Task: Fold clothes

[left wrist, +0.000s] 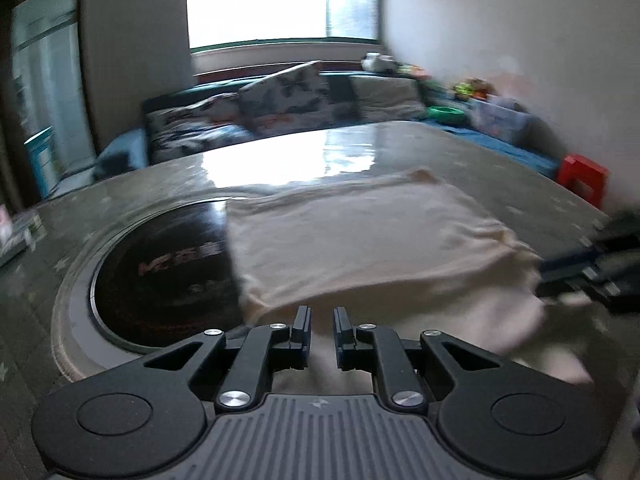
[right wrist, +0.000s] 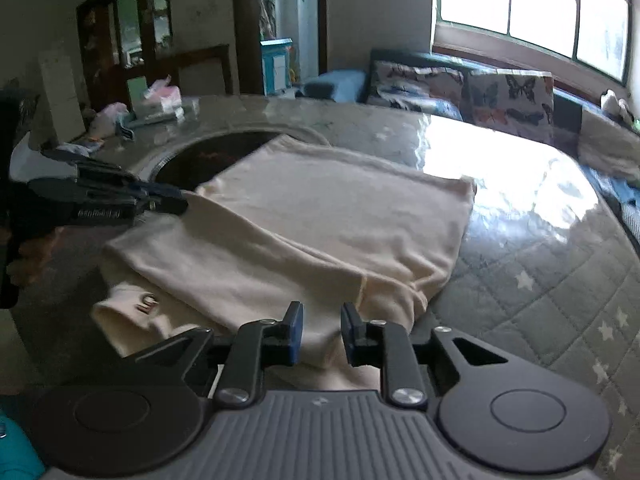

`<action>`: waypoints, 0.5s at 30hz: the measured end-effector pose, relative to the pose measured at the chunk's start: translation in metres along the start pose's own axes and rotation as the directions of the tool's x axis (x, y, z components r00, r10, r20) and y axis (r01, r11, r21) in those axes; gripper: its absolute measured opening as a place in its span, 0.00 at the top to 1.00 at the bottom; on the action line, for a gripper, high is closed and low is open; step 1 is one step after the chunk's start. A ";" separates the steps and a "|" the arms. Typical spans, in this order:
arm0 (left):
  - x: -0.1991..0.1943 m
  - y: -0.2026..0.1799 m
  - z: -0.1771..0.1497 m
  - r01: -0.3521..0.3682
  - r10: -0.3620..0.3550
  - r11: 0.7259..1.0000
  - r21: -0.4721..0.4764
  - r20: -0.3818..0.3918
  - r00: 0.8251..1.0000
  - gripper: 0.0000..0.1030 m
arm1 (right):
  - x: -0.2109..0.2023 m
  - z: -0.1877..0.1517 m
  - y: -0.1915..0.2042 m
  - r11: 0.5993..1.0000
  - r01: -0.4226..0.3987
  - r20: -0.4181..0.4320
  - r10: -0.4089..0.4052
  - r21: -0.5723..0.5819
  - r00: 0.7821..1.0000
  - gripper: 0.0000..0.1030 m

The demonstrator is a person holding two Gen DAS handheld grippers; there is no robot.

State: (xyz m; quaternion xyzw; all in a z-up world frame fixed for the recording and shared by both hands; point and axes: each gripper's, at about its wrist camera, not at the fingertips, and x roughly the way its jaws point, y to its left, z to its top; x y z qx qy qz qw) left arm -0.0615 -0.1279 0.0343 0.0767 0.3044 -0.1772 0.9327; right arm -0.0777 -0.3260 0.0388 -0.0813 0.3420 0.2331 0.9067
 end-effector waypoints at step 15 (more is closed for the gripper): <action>-0.058 -0.032 -0.038 0.133 -0.133 0.930 0.342 -0.022 0.991 0.54 | -0.018 -0.006 0.010 0.995 -0.010 -0.045 0.006 -0.095 0.999 0.79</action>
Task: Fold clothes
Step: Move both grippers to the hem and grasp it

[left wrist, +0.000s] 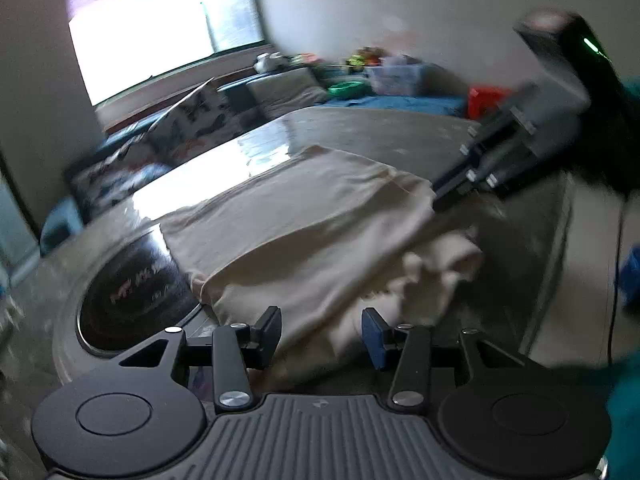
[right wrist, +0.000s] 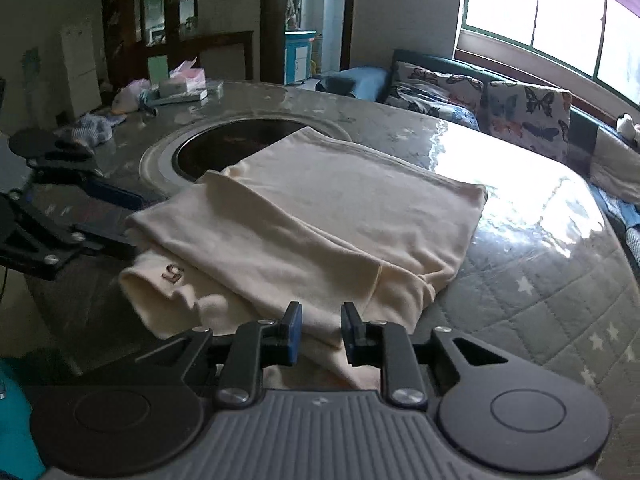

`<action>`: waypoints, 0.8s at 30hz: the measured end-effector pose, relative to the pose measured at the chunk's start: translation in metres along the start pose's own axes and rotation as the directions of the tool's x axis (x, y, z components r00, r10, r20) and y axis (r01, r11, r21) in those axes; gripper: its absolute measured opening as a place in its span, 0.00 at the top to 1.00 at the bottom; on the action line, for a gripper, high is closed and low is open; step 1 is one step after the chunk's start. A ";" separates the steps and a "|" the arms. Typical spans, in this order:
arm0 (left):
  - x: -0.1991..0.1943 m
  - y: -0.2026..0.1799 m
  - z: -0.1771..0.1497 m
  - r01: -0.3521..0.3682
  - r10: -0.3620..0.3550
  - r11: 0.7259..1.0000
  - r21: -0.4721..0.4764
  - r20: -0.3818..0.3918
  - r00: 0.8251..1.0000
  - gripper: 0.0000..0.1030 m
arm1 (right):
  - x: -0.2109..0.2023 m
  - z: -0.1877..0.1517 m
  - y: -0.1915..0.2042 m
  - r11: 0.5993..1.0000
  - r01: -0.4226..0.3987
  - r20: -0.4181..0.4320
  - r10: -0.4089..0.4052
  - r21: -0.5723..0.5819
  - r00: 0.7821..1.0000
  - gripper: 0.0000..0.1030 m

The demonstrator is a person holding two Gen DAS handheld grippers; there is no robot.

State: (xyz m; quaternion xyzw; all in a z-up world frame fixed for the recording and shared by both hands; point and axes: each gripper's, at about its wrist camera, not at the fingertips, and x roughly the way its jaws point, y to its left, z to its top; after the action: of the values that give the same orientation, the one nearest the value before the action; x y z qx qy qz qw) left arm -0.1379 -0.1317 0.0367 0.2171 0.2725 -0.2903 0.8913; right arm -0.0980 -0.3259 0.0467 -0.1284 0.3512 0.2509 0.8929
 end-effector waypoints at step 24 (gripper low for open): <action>0.038 0.033 0.026 0.069 -0.063 0.981 -0.183 0.040 0.997 0.92 | -0.011 -0.013 0.042 0.946 -0.027 0.020 0.035 -0.324 0.999 0.40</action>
State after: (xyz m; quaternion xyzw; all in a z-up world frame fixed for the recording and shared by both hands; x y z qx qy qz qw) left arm -0.0814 -0.1367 0.0410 0.1197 0.2900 -0.2969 0.9019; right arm -0.1344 -0.2997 0.0425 -0.2641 0.2957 0.3207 0.8602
